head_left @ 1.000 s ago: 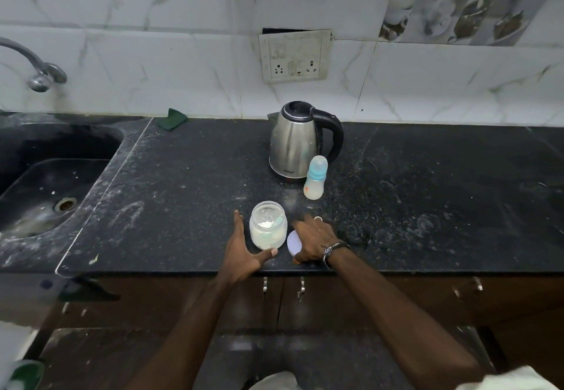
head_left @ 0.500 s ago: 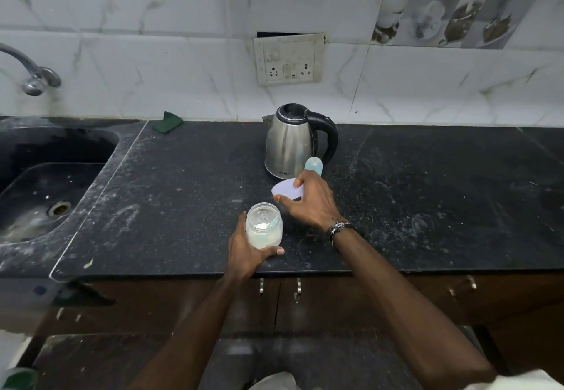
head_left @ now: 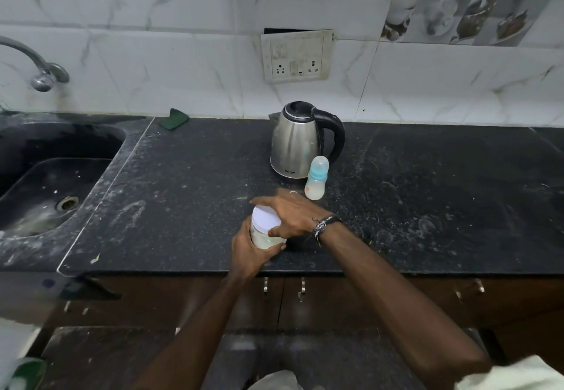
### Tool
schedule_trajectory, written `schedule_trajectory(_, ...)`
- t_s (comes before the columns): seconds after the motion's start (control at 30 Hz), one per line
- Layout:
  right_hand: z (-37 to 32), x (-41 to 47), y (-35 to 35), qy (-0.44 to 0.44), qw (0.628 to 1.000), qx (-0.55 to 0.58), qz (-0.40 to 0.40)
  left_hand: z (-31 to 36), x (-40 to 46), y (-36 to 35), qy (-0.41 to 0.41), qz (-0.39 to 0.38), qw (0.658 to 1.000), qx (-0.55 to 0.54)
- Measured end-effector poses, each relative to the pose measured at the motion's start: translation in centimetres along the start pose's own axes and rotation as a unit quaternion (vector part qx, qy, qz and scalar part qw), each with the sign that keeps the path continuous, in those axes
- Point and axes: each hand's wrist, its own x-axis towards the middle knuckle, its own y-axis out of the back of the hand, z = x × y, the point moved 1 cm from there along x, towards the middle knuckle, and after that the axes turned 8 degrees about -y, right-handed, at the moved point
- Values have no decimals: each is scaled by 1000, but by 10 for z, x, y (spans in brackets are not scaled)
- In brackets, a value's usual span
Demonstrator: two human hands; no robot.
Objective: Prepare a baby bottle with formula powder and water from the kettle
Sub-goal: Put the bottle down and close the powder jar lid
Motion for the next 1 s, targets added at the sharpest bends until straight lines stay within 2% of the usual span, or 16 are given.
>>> schedule_trajectory(0.1, -6, 3, 4, 8, 999, -38, -17, 1, 1, 0, 1, 1, 1000, 5)
schedule_trajectory(0.27, -10, 9, 3, 12, 998, -69, 0, -1, 0, 0, 8, 3, 1000, -1)
schedule_trajectory(0.43, -19, 14, 0, -4, 992, -118, 54, -4, 1, 0, 17, 2, 1000, -5)
schedule_trajectory(0.63, -37, 15, -13, -80, 966, -168, 182, 0, -1, 0, -8, 1, 1000, -2)
schedule_trajectory(0.7, -38, 14, -16, -92, 967, -168, 167, 3, -1, 0, -15, -1, 1000, -5)
schedule_trajectory(0.8, -29, 15, -11, -104, 986, -75, 110, 5, 0, -2, -10, -7, 1000, -8)
schedule_trajectory(0.93, -29, 10, 9, -91, 983, -64, 149, 3, -2, 0, -11, 6, 1000, -4)
schedule_trajectory(1.0, -32, 7, 17, -64, 990, -87, 88, 2, -2, 0, -7, 10, 1000, 3)
